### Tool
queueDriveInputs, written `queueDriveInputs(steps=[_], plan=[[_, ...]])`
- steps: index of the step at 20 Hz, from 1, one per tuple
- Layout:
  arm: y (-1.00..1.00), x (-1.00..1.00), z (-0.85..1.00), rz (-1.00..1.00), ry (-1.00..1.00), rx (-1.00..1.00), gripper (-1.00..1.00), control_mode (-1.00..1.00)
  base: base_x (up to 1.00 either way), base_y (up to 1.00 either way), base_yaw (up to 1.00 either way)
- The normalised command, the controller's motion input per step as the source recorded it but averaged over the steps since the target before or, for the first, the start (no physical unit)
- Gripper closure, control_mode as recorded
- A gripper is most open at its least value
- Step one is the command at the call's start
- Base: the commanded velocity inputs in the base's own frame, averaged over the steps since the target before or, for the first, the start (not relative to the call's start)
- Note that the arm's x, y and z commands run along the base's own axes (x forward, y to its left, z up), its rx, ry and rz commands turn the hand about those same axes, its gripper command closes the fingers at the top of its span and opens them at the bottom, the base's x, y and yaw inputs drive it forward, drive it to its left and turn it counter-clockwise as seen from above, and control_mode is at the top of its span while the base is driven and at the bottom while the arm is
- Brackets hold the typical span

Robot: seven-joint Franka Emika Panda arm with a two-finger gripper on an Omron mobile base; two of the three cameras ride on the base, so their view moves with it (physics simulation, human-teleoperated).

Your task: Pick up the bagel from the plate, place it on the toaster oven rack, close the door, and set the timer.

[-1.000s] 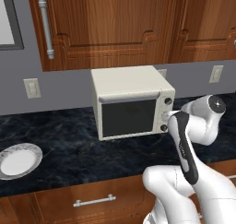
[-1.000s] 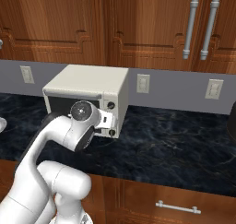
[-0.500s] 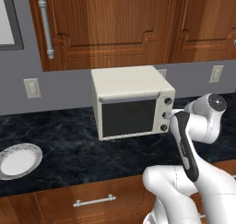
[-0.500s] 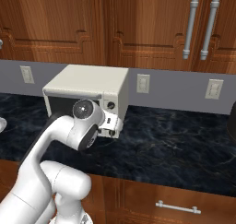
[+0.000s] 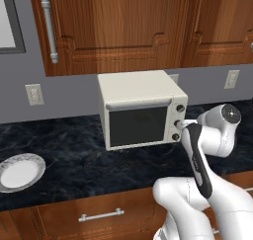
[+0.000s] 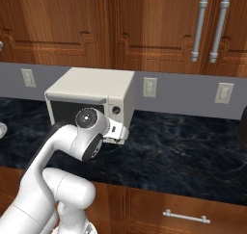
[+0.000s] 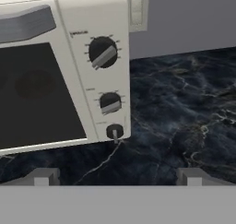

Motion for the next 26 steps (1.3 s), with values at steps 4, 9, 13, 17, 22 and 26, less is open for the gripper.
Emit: queueDriveInputs(steps=[4, 9, 13, 17, 22, 26], plan=[[0.0, 0.0, -0.01, 0.0, 0.0, 0.0, -1.0, -1.0, 0.0, 0.0, 0.0], [0.0, 0.0, -0.08, 0.0, 0.01, 0.0, -1.0, -1.0, 0.0, 0.0, 0.0], [0.0, 0.0, -0.21, 0.0, 0.0, 0.0, -1.0, -1.0, 0.0, 0.0, 0.0], [0.0, 0.0, -0.26, 0.0, 0.0, 0.0, -1.0, -1.0, 0.0, 0.0, 0.0], [0.0, 0.0, -0.3, 0.0, 0.0, 0.0, -1.0, -1.0, 0.0, 0.0, 0.0], [0.0, 0.0, -0.31, 0.0, 0.0, 0.0, -1.0, -1.0, 0.0, 0.0, 0.0]])
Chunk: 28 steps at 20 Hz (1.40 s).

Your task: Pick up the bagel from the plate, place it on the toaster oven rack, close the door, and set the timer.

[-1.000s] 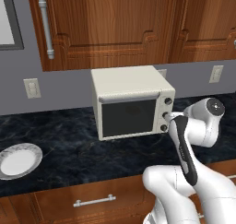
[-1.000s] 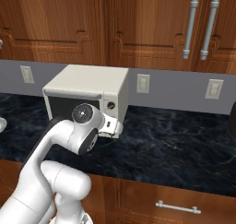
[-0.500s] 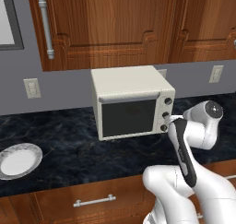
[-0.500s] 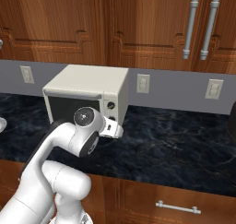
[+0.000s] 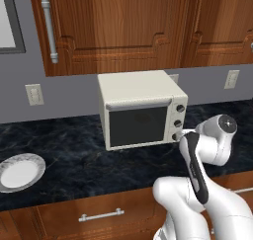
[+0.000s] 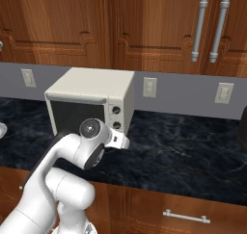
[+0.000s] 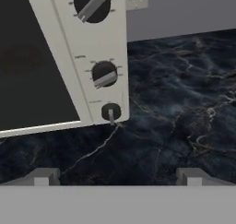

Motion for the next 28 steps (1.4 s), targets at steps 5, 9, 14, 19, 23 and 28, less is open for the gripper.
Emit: queueDriveInputs(steps=[5, 9, 14, 19, 23, 28], plan=[[0.0, 0.0, -0.32, 0.0, 0.0, 0.0, -1.0, -1.0, 0.0, 0.0, 0.0], [0.0, 0.0, -0.28, 0.0, 0.0, 0.0, -1.0, -1.0, 0.0, 0.0, 0.0], [0.0, 0.0, -0.13, 0.0, 0.0, 0.0, -1.0, -1.0, 0.0, 0.0, 0.0], [0.07, 0.0, 0.0, 0.0, 0.0, 0.0, -1.0, -1.0, 0.0, 0.0, 0.0], [0.11, 0.0, 0.0, 0.0, 0.0, 0.0, -1.0, -1.0, 0.0, 0.0, 0.0], [0.08, 0.17, 0.0, 0.0, 0.0, 0.0, -1.0, -1.0, 0.0, 0.0, 0.0]])
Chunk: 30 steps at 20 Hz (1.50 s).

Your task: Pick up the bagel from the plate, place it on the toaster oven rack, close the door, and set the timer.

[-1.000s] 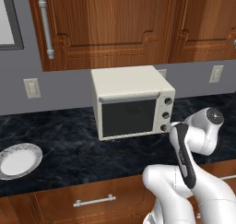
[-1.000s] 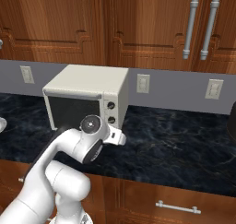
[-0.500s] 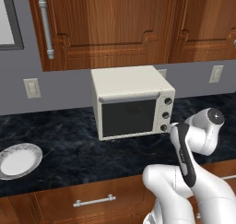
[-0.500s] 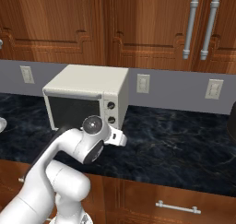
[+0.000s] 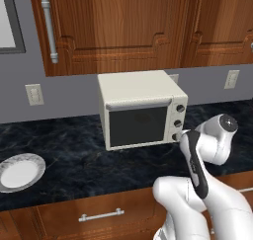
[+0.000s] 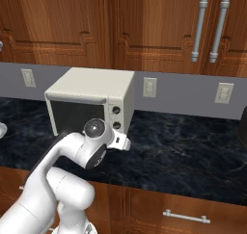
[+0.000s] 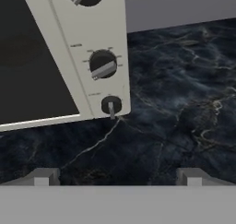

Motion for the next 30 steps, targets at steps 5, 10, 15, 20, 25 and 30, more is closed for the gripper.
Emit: queueDriveInputs(steps=[5, 10, 15, 20, 25, 30], plan=[[0.02, 0.34, -0.03, 0.0, 0.0, 0.0, -1.0, -1.0, 0.0, 0.0, 0.0], [0.0, 0.16, -0.15, 0.0, 0.0, 0.0, -1.0, -1.0, 0.0, 0.0, 0.0], [0.0, 0.0, -0.16, 0.0, 0.0, 0.0, -1.0, -1.0, 0.0, 0.0, 0.0], [0.0, 0.0, -0.18, 0.0, 0.0, 0.0, -1.0, -1.0, 0.0, 0.0, 0.0], [0.0, 0.0, -0.27, 0.0, 0.0, 0.0, -1.0, -1.0, 0.0, 0.0, 0.0], [0.0, 0.0, -0.15, 0.0, 0.0, 0.0, -1.0, -1.0, 0.0, 0.0, 0.0]])
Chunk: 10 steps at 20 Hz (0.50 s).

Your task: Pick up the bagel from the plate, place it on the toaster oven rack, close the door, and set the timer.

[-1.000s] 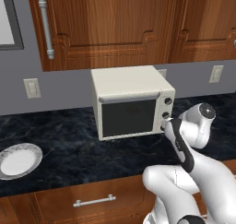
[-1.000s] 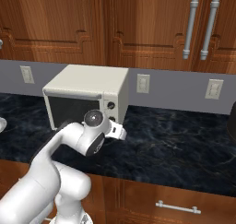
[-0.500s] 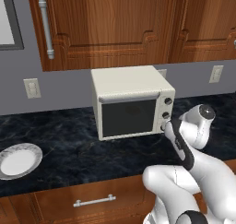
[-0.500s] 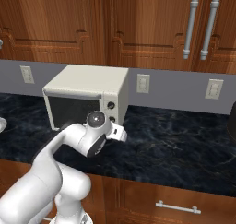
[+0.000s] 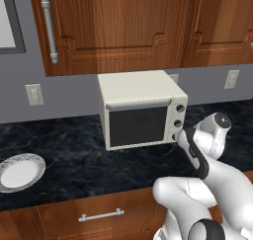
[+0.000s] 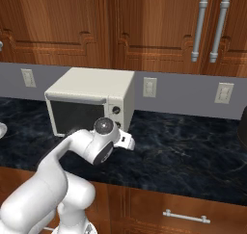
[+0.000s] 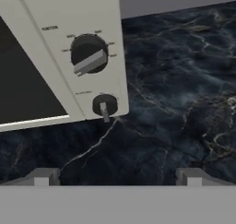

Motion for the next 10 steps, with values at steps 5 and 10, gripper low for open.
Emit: queueDriveInputs(steps=[5, 10], plan=[[0.03, 0.08, -0.05, 0.0, 0.0, 0.0, -1.0, -1.0, 0.0, 0.0, 0.0], [0.07, 0.2, -0.06, 0.0, 0.0, 0.0, -1.0, -1.0, 0.0, 0.0, 0.0]])
